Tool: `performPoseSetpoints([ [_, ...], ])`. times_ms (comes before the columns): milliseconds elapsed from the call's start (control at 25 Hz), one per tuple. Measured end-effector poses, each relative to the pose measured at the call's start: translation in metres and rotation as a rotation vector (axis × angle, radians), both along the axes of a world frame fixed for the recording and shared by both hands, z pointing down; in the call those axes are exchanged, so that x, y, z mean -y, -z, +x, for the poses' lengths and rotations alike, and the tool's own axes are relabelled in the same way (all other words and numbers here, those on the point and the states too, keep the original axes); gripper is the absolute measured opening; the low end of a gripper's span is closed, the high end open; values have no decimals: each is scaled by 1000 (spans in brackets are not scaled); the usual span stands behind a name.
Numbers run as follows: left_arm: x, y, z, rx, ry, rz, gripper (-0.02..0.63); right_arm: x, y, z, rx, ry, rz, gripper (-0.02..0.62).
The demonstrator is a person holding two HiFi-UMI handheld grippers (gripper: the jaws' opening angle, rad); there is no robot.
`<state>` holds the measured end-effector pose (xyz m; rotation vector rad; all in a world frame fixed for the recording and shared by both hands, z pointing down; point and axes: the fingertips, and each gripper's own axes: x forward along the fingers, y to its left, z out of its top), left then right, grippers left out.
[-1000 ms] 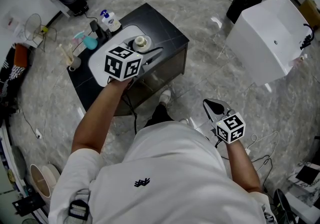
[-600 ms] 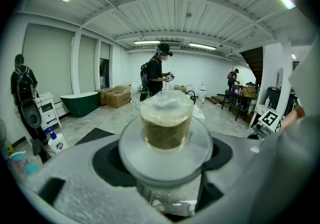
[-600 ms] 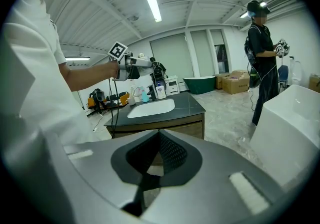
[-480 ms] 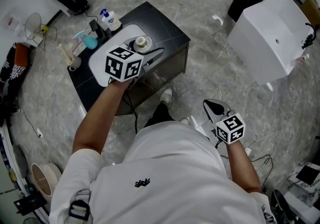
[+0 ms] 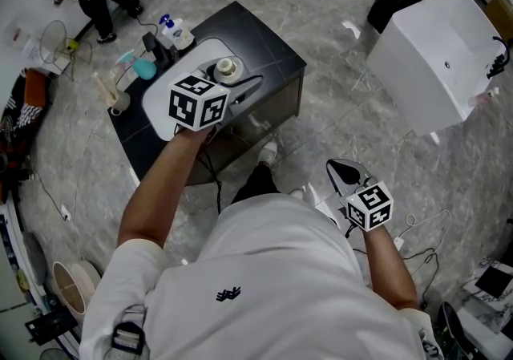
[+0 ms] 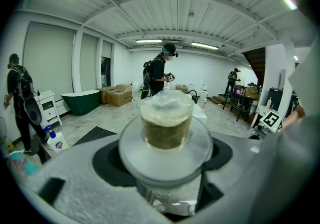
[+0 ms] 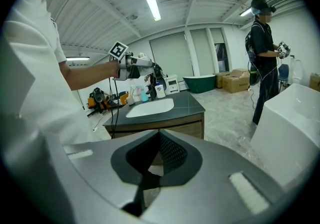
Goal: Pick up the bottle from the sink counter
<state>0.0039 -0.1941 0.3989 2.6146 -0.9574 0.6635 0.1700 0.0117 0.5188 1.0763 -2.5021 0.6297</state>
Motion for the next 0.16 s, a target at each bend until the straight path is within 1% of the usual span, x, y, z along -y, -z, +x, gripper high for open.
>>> performPoseSetpoints([
  [160,5,-1,1,0,8,-1,339,5,1,3,-2,4,5,11],
])
